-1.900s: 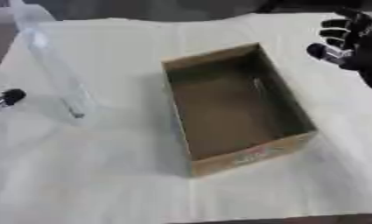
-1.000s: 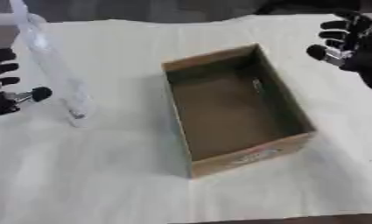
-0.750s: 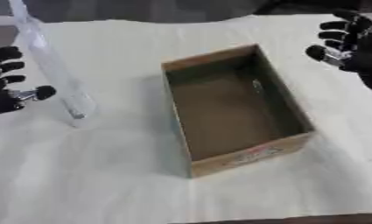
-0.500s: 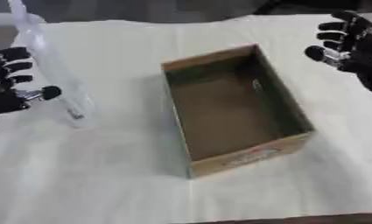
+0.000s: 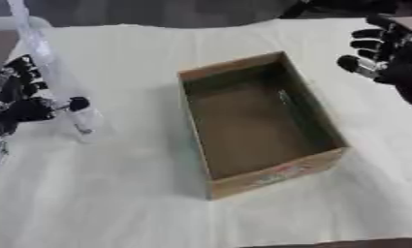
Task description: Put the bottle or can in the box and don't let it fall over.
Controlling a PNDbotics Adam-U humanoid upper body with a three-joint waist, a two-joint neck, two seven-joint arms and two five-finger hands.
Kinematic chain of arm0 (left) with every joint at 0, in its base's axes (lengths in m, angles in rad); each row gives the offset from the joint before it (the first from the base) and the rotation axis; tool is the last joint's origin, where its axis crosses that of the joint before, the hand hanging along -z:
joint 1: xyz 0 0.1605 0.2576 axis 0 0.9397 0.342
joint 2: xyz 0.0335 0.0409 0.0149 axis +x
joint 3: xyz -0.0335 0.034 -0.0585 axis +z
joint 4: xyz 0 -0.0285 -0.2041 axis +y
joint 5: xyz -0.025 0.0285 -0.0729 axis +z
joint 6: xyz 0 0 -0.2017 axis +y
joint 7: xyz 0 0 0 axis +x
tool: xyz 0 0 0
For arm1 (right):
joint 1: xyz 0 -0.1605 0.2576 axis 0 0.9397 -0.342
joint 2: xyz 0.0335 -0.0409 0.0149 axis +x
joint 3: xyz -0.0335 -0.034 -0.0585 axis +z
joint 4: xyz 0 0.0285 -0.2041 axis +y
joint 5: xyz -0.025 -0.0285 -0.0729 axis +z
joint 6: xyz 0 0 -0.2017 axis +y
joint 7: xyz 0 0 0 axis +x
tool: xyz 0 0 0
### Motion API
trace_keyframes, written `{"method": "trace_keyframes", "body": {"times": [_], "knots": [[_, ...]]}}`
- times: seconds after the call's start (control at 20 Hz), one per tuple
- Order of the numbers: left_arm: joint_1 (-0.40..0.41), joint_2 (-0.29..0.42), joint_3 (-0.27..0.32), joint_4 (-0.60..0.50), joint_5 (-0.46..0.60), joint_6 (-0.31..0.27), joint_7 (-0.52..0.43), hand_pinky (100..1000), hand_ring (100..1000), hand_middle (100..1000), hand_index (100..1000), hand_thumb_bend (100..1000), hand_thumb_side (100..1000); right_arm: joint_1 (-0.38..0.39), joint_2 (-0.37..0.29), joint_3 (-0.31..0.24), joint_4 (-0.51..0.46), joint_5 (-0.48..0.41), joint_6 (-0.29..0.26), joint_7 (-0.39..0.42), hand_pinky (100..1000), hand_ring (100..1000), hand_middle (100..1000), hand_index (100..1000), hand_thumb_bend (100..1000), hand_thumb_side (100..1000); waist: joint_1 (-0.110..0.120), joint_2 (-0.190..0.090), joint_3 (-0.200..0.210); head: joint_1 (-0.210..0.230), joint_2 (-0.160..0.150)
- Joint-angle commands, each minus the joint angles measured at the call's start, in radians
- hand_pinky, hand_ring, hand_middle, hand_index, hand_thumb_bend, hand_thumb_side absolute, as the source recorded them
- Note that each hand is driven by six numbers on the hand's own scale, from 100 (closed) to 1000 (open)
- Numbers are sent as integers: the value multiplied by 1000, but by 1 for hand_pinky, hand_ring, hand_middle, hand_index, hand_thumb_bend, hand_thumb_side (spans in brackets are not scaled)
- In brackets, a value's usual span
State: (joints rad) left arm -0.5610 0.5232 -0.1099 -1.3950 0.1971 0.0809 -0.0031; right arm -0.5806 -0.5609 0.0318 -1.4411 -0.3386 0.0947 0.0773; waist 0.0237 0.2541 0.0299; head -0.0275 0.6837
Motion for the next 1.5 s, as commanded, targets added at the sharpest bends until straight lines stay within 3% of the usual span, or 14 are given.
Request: {"method": "trace_keyframes", "body": {"times": [0.05,0.45,0.6,0.75,1.1,1.15,1.2,1.3,1.5], "knots": [[-22,9,-1,4,-12,-6,-7,793,826,786,821,1000,135,-19,-17,-4,-7,6,-2,4,949,846,770,945,681,161,0,-21,-2,4,-11],[-84,-57,-25,84,-73,-27,-3,779,802,773,810,1000,126,-25,-8,1,-5,10,0,8,949,846,770,945,681,163,1,-10,-12,16,-19],[-94,-76,-26,108,-91,-42,18,766,745,735,785,1000,100,-27,-6,2,-5,11,0,9,949,846,770,945,681,164,1,-6,-15,19,-21],[-98,-89,-25,123,-108,-51,53,754,621,622,722,963,100,-27,-5,1,-5,11,0,8,949,846,770,945,681,164,1,-2,-18,21,-21],[-104,-108,-31,142,-119,-80,116,647,332,284,392,588,100,-26,-4,-1,-5,9,0,8,949,846,770,946,679,164,-1,2,-22,25,-21],[-105,-108,-33,143,-119,-82,118,641,314,264,373,588,100,-26,-4,-1,-4,9,0,8,949,846,770,946,679,164,-1,2,-22,25,-21],[-106,-107,-33,142,-118,-86,121,620,253,183,300,589,100,-26,-3,-1,-4,9,1,7,949,846,769,945,679,165,-1,1,-22,25,-21],[-106,-104,-35,138,-118,-91,130,615,250,119,249,604,100,-26,-3,-1,-4,9,1,8,949,846,769,945,679,164,-1,1,-22,25,-20],[-104,-95,-36,117,-117,-98,144,617,246,100,206,611,100,-24,-4,-1,-3,9,1,7,950,846,769,945,679,165,0,0,-22,24,-19]]}}
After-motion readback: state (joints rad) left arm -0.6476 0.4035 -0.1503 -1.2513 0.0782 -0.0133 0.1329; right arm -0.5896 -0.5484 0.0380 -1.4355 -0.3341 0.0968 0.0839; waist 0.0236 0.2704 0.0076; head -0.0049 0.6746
